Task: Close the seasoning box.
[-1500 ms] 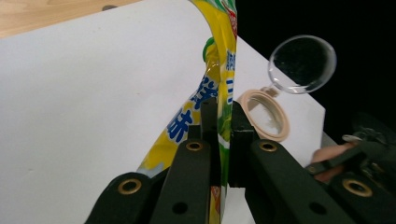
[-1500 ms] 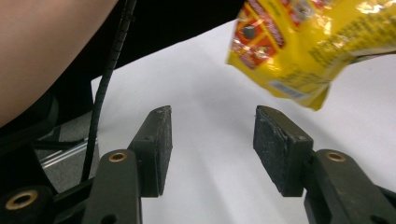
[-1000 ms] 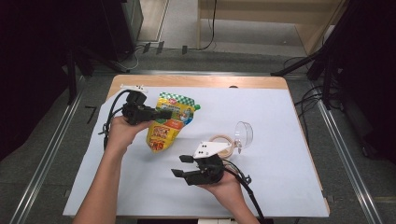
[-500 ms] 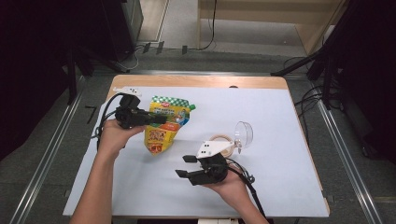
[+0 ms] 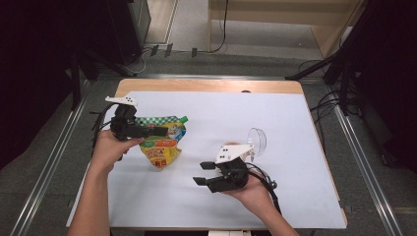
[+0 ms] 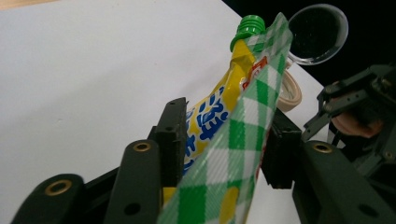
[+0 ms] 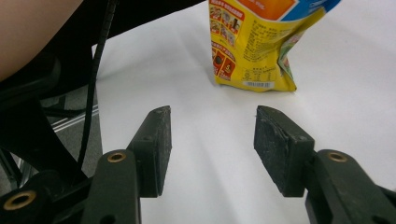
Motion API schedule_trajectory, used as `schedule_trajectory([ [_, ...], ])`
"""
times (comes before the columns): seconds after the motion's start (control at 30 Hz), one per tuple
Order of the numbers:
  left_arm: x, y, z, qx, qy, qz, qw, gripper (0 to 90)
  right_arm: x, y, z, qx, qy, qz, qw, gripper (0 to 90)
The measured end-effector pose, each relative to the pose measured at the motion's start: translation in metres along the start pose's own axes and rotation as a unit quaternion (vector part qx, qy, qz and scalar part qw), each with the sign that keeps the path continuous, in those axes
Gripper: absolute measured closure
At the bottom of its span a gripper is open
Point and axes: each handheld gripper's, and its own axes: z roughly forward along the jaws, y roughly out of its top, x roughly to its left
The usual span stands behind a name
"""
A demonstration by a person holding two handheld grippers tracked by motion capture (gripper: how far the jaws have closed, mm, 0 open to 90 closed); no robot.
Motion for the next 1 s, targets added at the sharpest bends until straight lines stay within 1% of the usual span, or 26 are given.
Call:
schedule_trajectory([
  [0.07, -0.002, -0.001, -0.001, 0.004, 0.005, 0.006, 1.0, 54.7, -0.001, -0.002, -0.004, -0.003, 0.002, 0.007, 1.0, 48.0],
  [0.13, -0.003, -0.002, -0.002, 0.003, 0.012, 0.008, 0.9999, 53.1, -0.002, -0.003, -0.007, -0.008, -0.002, 0.007, 0.9999, 48.0],
  [0.2, -0.003, -0.003, -0.004, 0.001, 0.011, 0.001, 0.9999, 50.7, -0.002, -0.005, -0.009, -0.004, -0.004, 0.006, 1.0, 48.0],
  [0.33, -0.004, -0.004, -0.01, 0.002, 0.02, 0.0, 0.9998, 48.2, -0.004, -0.009, -0.012, -0.001, -0.007, 0.012, 0.9999, 48.0],
  [0.4, -0.006, -0.005, -0.012, 0.002, 0.022, 0.002, 0.9998, 47.8, -0.005, -0.01, -0.014, 0.0, -0.009, 0.016, 0.9998, 48.0],
  [0.47, -0.007, -0.006, -0.015, 0.003, 0.03, 0.004, 0.9995, 46.6, -0.006, -0.012, -0.017, -0.002, -0.013, 0.014, 0.9998, 48.2],
  [0.5, -0.007, -0.007, -0.017, 0.002, 0.031, 0.006, 0.9995, 46.6, -0.006, -0.013, -0.019, -0.002, -0.016, 0.015, 0.9998, 48.2],
  [0.6, -0.007, -0.01, -0.022, -0.001, 0.033, 0.004, 0.9995, 45.6, -0.007, -0.015, -0.026, -0.002, -0.024, 0.016, 0.9996, 48.3],
  [0.7, -0.008, -0.014, -0.025, 0.003, 0.036, 0.007, 0.9993, 44.7, -0.008, -0.017, -0.034, -0.005, -0.027, 0.019, 0.9994, 48.4],
  [0.8, -0.007, -0.018, -0.028, 0.008, 0.046, 0.007, 0.9989, 44.0, -0.01, -0.018, -0.04, -0.009, -0.034, 0.018, 0.9992, 48.7],
  [0.87, -0.007, -0.021, -0.03, 0.014, 0.059, 0.009, 0.9981, 43.2, -0.011, -0.019, -0.045, -0.011, -0.037, 0.022, 0.999, 48.8],
  [0.9, -0.006, -0.022, -0.031, 0.015, 0.059, 0.01, 0.9981, 43.1, -0.012, -0.019, -0.047, -0.012, -0.038, 0.022, 0.999, 48.9],
  [1.0, -0.004, -0.027, -0.037, 0.005, 0.059, 0.005, 0.9983, 43.1, -0.014, -0.02, -0.052, -0.014, -0.043, 0.024, 0.9987, 49.1],
])
